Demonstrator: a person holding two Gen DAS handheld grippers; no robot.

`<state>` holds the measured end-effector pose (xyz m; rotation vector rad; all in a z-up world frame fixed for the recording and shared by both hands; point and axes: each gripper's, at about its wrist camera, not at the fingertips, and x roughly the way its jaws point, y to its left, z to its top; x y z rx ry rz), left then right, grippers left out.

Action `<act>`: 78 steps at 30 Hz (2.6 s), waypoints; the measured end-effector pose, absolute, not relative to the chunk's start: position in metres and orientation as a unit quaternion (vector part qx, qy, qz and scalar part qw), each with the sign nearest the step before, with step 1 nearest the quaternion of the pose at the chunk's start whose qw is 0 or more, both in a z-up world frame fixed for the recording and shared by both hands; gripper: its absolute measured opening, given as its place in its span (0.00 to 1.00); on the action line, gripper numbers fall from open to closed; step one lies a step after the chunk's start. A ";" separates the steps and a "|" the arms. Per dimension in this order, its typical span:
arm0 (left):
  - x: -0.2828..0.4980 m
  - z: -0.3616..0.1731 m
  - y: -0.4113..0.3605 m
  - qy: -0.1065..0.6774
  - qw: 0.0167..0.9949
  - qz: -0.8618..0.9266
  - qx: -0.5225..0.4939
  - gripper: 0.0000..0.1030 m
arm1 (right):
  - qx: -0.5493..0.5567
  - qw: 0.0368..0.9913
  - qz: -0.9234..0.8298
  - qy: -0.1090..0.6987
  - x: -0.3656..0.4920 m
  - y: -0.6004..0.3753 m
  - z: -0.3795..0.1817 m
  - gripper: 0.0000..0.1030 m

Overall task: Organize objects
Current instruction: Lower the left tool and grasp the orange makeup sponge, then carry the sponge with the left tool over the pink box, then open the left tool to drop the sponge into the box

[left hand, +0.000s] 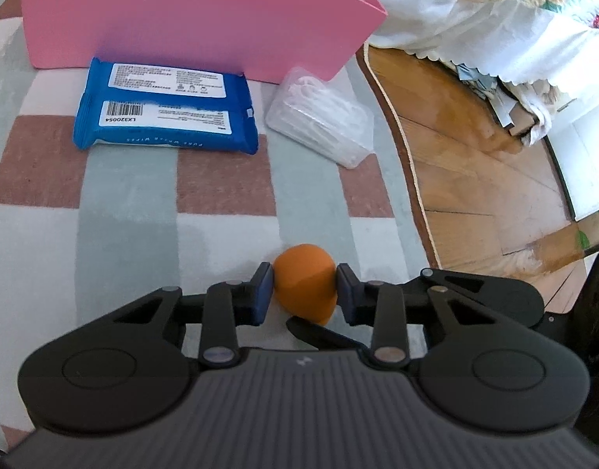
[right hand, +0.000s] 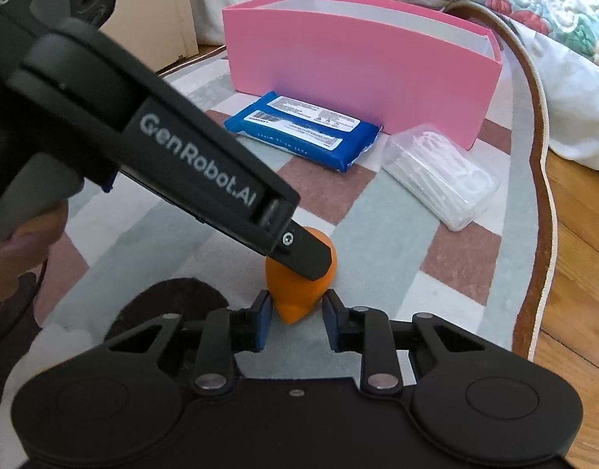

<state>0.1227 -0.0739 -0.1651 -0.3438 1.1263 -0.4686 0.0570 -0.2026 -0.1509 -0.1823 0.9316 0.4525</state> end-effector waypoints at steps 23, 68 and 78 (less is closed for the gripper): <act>0.093 -0.082 -0.039 0.472 0.822 -0.229 -0.222 0.33 | -0.097 0.876 0.246 0.404 0.038 -0.193 -0.079 0.31; 0.334 -0.062 -0.054 0.554 0.781 -0.146 -0.250 0.32 | -0.023 0.809 0.216 0.546 0.297 -0.209 -0.036 0.31; 0.355 -0.103 -0.058 0.573 0.739 -0.140 -0.326 0.32 | -0.055 0.785 0.183 0.589 0.327 -0.220 -0.061 0.32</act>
